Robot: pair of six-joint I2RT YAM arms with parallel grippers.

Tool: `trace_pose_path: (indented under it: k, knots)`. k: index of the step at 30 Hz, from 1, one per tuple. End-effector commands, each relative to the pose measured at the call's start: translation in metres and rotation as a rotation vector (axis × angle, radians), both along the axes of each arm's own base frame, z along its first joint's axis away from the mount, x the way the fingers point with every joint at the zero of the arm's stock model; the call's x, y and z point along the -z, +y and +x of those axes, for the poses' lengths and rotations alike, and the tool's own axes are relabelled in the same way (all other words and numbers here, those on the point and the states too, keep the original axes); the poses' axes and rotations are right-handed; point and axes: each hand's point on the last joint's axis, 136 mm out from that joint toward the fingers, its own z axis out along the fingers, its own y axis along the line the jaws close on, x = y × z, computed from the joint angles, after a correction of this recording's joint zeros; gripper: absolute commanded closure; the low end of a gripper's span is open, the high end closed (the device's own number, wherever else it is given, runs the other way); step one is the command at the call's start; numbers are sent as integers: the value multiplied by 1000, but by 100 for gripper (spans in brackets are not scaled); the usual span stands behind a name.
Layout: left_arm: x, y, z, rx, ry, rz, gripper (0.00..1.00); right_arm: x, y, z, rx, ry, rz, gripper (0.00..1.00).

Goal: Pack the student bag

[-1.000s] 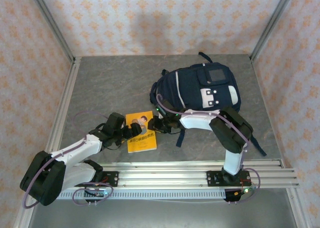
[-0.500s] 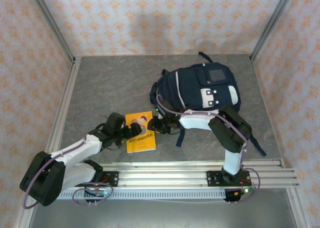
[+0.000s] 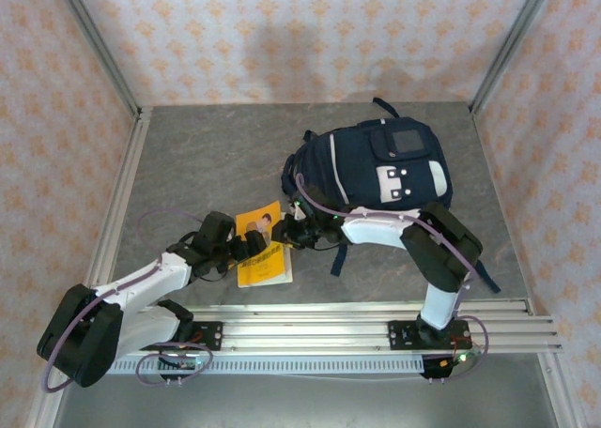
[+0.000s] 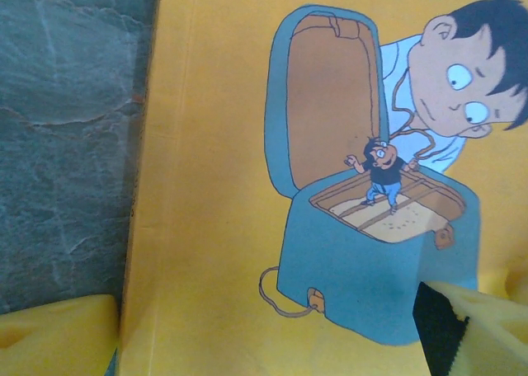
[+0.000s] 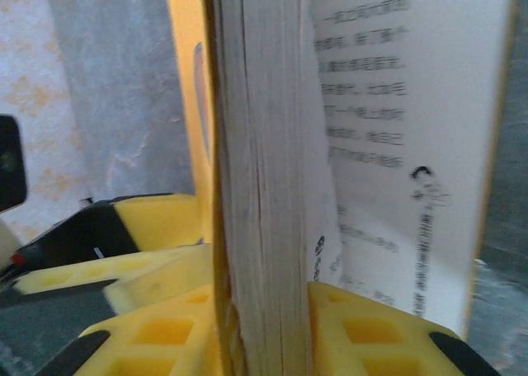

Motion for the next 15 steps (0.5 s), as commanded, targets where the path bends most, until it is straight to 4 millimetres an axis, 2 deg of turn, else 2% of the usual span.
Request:
trace_pose_path:
  k: [1, 4, 7, 10, 15]
  knots:
    - [-7, -21, 1, 56, -22, -102, 6, -5, 16, -10, -56, 8, 63, 77]
    - [-13, -19, 1, 52, -30, -99, 7, 2, 4, -8, -57, -28, -29, 86]
    - [-24, -9, -1, 35, -47, -52, 6, -9, -5, -4, -56, -68, -54, 93]
    - [-39, 2, -3, 19, -78, -10, 5, -27, -12, 1, -56, -98, -31, 99]
    - [-60, 14, -5, -9, -115, 10, 2, -73, -26, 12, -40, -142, 58, 100]
